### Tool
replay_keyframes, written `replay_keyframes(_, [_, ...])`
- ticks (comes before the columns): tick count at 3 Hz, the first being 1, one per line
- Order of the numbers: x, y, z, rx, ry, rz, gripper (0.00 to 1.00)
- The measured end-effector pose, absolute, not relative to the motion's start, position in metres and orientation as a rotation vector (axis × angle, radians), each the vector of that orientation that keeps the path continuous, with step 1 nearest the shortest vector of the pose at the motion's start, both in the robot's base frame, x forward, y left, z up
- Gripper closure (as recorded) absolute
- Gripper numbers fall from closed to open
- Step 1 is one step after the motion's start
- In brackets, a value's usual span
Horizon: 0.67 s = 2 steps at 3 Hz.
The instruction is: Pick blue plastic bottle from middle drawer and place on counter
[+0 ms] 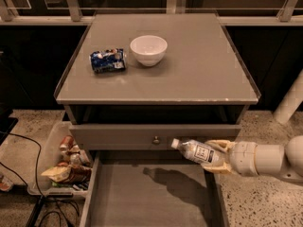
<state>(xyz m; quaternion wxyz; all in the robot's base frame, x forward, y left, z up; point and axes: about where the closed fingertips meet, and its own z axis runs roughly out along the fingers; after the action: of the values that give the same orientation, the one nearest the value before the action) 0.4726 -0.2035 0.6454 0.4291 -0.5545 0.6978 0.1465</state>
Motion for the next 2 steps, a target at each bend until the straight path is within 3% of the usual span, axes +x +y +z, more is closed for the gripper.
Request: replay_keyframes(2, [0.470, -0.244, 0.757, -1.486, 1.579, 0.214, 1.00])
